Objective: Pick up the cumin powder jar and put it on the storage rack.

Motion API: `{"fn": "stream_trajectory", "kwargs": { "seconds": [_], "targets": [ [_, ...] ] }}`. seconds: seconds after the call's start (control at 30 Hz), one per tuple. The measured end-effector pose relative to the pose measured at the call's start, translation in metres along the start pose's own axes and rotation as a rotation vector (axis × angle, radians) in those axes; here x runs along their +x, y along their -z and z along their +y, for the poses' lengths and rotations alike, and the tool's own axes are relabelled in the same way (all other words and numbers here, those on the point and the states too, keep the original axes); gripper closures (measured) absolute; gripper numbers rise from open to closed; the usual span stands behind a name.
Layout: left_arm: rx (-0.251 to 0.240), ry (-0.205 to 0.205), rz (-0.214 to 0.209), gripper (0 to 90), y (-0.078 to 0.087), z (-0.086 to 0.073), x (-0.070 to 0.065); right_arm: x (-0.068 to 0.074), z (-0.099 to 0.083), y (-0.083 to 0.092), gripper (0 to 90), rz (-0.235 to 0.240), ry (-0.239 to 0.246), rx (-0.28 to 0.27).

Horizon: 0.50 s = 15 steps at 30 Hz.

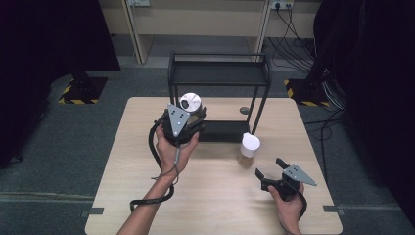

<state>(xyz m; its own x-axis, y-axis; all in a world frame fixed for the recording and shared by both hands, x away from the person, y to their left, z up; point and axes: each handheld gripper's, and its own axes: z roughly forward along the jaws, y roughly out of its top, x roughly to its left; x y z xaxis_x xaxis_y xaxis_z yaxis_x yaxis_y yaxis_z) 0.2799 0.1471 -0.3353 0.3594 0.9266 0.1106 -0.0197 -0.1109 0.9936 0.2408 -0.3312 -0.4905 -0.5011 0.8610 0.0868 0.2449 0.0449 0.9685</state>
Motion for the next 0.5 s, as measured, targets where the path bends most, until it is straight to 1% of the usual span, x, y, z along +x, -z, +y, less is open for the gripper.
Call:
{"fn": "stream_trajectory", "kwargs": {
  "seconds": [0.1, 0.17, 0.37, 0.5],
  "targets": [
    [0.009, -0.004, -0.001, 31.1, -0.002, 0.005, 0.001, 0.000, 0.000, 0.000, 2.2, 0.001, -0.003, 0.001],
    [0.009, -0.001, 0.002, 31.1, -0.002, 0.005, 0.001, 0.000, 0.000, 0.000, 2.2, 0.002, -0.001, 0.003],
    [0.014, -0.009, 0.006, 31.1, -0.003, 0.009, 0.003, 0.000, 0.000, 0.000, 2.1, 0.001, -0.002, 0.002],
    [0.009, -0.010, 0.013, 31.1, -0.002, 0.014, 0.004, 0.000, 0.000, 0.000, 2.1, 0.001, -0.002, 0.002]
  ]
}}
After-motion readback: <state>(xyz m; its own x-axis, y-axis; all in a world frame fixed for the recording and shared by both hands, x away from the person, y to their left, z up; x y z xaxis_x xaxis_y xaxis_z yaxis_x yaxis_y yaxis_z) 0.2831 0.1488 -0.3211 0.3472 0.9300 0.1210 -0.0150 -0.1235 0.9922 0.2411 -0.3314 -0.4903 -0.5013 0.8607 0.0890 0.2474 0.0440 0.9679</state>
